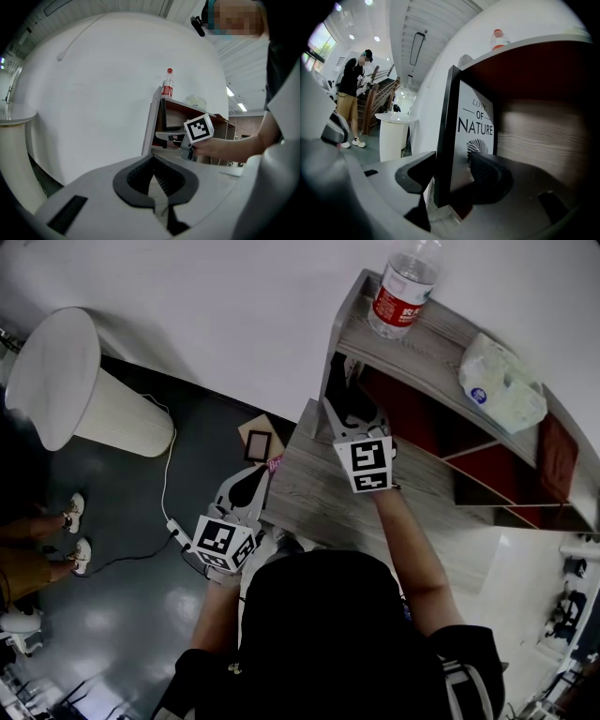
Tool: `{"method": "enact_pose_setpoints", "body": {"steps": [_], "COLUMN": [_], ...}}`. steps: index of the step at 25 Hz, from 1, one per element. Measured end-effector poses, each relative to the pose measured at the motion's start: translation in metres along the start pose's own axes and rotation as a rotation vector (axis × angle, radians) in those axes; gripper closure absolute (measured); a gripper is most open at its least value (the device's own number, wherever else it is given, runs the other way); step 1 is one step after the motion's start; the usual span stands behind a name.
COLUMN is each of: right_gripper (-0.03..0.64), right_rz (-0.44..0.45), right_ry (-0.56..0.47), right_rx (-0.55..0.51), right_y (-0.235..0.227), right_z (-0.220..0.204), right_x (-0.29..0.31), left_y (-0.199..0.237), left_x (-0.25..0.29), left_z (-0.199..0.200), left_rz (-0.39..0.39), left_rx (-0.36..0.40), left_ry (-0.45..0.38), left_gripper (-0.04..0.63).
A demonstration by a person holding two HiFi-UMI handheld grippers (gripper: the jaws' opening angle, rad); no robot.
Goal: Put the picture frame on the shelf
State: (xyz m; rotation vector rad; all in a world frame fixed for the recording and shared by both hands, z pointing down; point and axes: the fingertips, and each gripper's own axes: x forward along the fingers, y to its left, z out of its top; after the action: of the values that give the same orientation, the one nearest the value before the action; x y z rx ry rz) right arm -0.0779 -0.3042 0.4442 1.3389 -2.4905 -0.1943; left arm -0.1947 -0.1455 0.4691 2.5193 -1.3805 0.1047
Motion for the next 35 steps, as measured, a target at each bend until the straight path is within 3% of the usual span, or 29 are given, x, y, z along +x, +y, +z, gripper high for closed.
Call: {"method": "enact_pose_setpoints", "body": {"steps": [8,17,27,35], "right_gripper": [0.399,0.405,0.563,0.612], "right_rz": [-0.006,-0.033,-0.109,-0.125], "right_ry": [-0.016,-0.007,0.013,0.037], "right_rx": [0.029,0.085,0.117,0.156], "right_y": [0.002,-0.011,-0.045,-0.058], "right_z": [-0.002,-0.019,-0.045,-0.065], "right_x": [-0.022,-0.074,-0.143,-0.187], "left_y": [-0.008,-0.038,-0.087,-0.121], "left_x": [0.003,0.030,0.071,0.097], "left_z": [-0.001,-0.009,-0.012,-0.010], "left_rz": [-0.022,-0.106,-0.231,-0.299], "left_rx": [0.003,0.009,0.026,0.044], "left_ry": [0.006,0.031,0.047,0.053], "left_gripper": [0.586,0.586,0.586,0.586]}}
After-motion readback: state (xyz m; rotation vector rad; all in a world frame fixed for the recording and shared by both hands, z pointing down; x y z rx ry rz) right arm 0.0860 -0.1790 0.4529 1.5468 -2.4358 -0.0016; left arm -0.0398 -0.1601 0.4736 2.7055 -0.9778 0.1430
